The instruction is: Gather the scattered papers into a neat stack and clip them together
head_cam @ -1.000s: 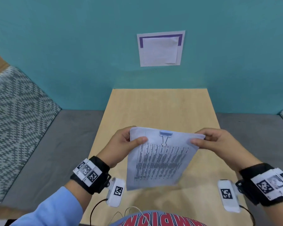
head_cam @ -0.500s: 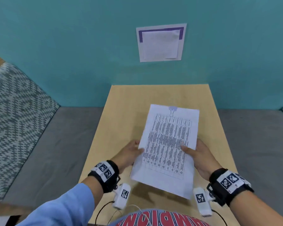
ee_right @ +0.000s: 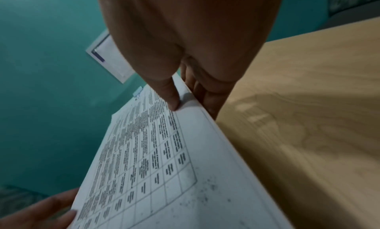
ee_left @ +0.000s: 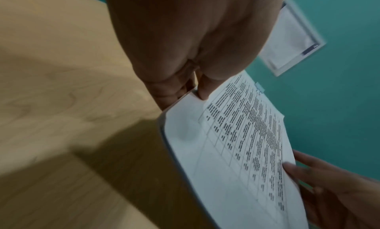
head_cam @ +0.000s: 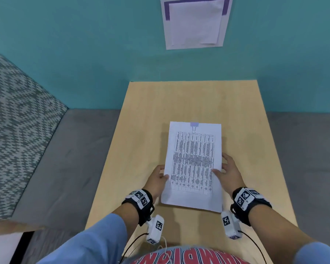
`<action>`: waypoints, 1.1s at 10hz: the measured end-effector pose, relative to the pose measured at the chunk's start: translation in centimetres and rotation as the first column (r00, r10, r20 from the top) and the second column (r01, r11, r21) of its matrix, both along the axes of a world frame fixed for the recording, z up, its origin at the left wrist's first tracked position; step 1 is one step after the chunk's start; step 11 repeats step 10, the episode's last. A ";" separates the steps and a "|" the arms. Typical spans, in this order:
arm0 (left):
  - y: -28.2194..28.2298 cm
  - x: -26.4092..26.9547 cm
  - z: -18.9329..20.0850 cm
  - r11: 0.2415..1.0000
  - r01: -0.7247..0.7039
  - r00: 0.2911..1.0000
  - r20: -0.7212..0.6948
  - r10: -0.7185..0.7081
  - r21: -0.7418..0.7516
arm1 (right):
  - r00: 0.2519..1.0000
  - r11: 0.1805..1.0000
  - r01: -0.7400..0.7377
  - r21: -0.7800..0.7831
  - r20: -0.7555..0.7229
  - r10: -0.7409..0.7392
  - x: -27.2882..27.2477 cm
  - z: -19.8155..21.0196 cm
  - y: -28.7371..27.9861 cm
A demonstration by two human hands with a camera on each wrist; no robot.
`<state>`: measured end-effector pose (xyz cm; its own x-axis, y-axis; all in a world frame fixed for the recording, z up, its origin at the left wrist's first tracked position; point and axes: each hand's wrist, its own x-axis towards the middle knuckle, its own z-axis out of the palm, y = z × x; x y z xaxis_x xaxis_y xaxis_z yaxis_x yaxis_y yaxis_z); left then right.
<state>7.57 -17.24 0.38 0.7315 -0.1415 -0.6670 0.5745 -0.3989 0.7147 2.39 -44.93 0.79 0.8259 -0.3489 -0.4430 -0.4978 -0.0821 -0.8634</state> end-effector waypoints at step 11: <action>7.4 -3.5 -5.3 0.895 0.317 0.939 0.028 -0.343 0.314 | 0.877 0.887 -0.430 -0.170 -0.312 0.366 -7.2 -5.9 0.2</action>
